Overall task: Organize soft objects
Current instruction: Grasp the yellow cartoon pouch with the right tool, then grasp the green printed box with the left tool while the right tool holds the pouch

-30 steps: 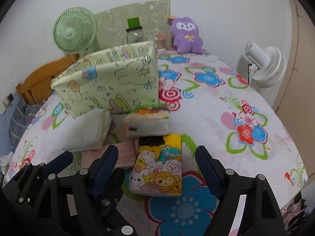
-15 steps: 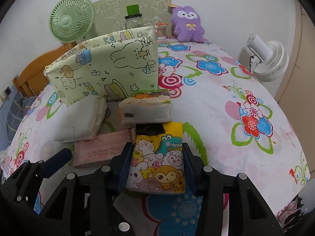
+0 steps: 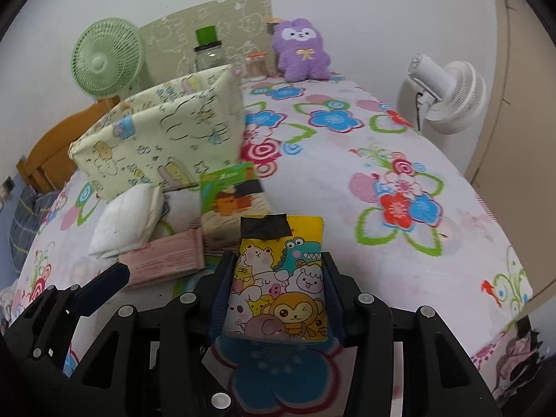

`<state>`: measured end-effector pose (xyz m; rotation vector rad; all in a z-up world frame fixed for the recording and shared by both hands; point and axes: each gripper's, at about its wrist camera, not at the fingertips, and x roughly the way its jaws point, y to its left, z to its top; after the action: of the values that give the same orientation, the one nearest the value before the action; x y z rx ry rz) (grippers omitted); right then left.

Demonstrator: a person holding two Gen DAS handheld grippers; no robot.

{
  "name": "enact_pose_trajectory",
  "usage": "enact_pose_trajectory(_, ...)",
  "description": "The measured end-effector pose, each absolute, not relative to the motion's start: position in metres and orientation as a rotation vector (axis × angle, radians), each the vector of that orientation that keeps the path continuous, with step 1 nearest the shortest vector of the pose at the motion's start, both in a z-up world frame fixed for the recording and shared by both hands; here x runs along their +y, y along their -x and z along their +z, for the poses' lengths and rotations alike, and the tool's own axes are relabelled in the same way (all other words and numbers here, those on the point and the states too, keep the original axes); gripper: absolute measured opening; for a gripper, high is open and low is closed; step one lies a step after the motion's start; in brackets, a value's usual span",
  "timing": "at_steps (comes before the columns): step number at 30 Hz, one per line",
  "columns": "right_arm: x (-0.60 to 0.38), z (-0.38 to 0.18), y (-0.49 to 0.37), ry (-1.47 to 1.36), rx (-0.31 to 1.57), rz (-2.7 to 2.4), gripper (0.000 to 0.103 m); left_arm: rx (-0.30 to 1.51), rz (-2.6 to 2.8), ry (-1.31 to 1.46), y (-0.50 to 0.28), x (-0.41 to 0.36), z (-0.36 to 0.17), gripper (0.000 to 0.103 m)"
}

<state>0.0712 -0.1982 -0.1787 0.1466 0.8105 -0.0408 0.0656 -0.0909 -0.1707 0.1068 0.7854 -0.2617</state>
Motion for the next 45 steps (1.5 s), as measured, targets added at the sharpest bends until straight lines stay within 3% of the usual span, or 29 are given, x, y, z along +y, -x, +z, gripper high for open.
enact_pose_trajectory(26,-0.252,-0.157,-0.1,-0.161,0.753,-0.08,0.051,0.74,-0.297,-0.083,-0.102,-0.138,-0.153,0.076)
enact_pose_trajectory(45,-0.262,-0.165,-0.149,-0.17,0.803,-0.072,0.051,0.838,-0.234,-0.031,-0.149,-0.143,-0.165,0.077)
